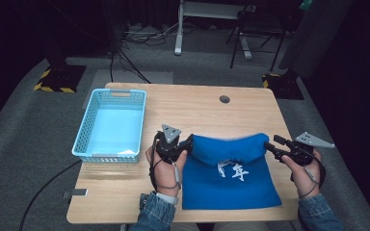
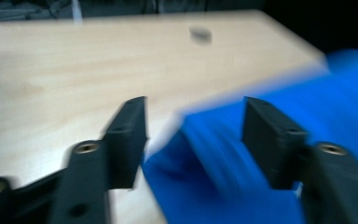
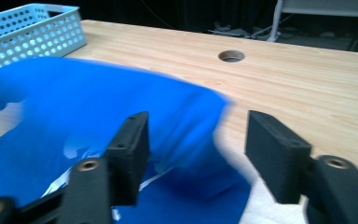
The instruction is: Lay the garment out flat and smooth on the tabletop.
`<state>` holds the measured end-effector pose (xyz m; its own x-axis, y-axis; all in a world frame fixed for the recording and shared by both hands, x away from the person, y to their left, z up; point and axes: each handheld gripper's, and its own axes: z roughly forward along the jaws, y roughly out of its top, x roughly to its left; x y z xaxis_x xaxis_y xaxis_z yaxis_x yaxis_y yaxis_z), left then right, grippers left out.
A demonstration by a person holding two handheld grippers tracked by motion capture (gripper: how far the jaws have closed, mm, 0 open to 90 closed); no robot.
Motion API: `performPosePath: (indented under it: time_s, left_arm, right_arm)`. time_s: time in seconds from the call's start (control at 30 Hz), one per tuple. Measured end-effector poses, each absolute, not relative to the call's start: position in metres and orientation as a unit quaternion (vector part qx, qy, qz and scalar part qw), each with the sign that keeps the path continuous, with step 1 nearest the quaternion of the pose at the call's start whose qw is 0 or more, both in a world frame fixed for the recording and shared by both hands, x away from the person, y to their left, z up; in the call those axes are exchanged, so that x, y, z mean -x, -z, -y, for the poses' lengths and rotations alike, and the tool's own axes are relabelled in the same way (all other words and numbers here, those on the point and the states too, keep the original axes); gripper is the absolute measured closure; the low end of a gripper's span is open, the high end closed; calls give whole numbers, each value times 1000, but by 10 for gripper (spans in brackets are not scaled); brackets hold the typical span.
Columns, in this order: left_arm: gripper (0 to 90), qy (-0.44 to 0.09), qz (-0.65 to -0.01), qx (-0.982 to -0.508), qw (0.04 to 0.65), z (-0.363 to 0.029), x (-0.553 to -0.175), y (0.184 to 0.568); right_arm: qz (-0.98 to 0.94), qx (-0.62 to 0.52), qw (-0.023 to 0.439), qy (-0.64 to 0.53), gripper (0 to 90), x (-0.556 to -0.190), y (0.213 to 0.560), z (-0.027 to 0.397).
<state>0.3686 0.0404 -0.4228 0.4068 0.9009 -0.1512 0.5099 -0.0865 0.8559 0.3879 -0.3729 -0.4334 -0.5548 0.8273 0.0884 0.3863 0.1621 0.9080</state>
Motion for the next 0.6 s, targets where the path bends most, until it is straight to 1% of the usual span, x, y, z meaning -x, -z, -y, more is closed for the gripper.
performPosePath:
  time_s: [0.03,0.07,0.1,0.17,0.2,0.33,0.6]
  left_arm:
    - [379,-226,-482,-720,446,-37,-363,427]
    - [381,-229,-473,-730,437,-34,-359,431]
    - [381,-222,-467,-738,433,-32,-356,436]
    - [380,-213,-464,-743,433,-30,-355,441]
    - [380,-209,-454,-756,422,-25,-353,449]
    - [375,-197,-450,-765,416,-22,-352,456]
    - [336,-182,-443,-780,402,-19,-357,468]
  right_arm:
    - [-731,-409,220,-499,365,-383,436,370]
    - [-739,-396,215,-502,363,-377,438,369]
    - [-746,-387,208,-501,356,-372,440,367]
    - [-760,-374,208,-489,350,-367,445,366]
    - [-767,-371,204,-482,350,-367,448,366]
    - [-773,-368,195,-478,342,-365,451,365]
    - [-784,-360,183,-472,316,-371,459,364]
